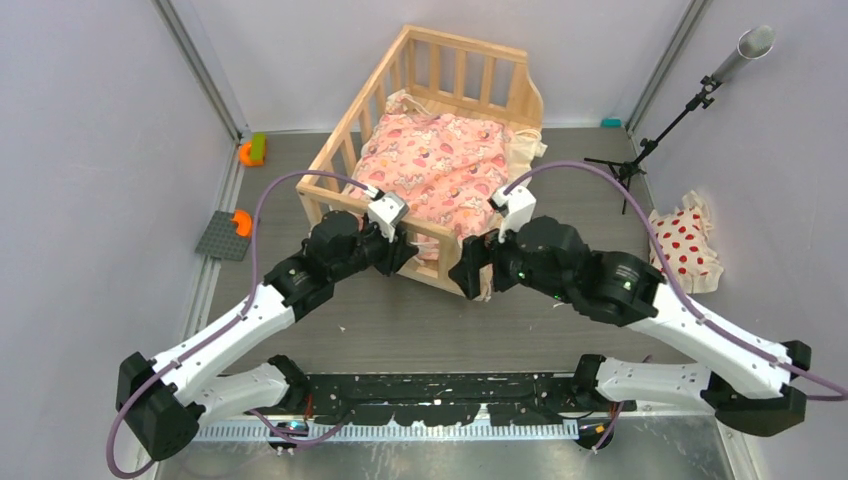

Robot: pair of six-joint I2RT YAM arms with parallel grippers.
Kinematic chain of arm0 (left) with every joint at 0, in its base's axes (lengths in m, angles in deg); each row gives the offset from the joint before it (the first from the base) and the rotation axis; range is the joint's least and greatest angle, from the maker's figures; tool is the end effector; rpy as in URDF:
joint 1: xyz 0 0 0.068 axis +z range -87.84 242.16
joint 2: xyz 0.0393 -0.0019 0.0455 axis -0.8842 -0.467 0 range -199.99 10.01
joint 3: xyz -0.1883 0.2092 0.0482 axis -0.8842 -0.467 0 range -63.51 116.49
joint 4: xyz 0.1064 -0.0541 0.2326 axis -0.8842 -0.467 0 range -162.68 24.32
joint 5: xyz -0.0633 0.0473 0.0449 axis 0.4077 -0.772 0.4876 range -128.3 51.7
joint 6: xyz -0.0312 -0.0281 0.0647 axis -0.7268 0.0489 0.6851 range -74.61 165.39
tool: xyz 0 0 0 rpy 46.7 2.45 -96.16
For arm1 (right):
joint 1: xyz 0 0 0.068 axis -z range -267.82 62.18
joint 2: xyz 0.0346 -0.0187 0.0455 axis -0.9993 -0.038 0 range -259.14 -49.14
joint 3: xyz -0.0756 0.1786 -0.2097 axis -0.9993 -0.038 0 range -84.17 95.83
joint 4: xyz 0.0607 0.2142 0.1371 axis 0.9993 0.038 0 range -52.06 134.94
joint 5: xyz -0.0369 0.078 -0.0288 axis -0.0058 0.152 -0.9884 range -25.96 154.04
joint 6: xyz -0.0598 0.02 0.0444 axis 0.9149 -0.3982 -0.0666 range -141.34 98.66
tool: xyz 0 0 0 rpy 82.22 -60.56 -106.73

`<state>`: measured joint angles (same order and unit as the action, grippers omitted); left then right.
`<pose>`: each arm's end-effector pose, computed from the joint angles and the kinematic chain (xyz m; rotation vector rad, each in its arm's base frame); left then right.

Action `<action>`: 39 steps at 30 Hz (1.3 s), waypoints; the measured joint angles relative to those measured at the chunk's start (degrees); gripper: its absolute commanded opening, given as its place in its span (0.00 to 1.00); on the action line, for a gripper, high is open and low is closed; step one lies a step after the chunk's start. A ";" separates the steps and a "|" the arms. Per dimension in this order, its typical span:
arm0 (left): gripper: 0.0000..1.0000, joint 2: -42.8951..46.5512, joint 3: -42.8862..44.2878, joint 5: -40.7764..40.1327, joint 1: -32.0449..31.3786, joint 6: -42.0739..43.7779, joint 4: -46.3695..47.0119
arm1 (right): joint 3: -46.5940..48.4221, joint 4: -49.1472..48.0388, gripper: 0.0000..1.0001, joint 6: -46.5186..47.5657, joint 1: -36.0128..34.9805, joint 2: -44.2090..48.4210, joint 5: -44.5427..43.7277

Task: Set up the pet bed

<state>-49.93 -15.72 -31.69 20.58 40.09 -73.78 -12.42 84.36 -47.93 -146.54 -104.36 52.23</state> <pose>0.1924 -0.1808 0.3122 0.6909 1.8534 -0.6527 0.1151 0.1636 0.3996 -0.4714 2.1030 0.6798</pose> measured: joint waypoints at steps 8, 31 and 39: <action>0.00 0.17 0.17 1.62 1.33 0.44 -0.72 | -3.15 -11.96 0.57 8.26 -2.19 -7.10 -10.21; 0.43 3.23 -1.68 6.49 4.94 0.42 -2.86 | -3.67 -21.64 0.44 9.62 5.92 -15.28 8.55; 0.62 5.75 -3.43 9.99 4.98 -5.90 -3.02 | -3.69 -21.40 0.44 10.16 6.60 -15.26 10.34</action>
<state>-44.18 -19.16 -21.70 25.56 34.19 -76.80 -16.12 62.96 -37.76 -139.94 -119.62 62.57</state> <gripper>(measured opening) 0.634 0.453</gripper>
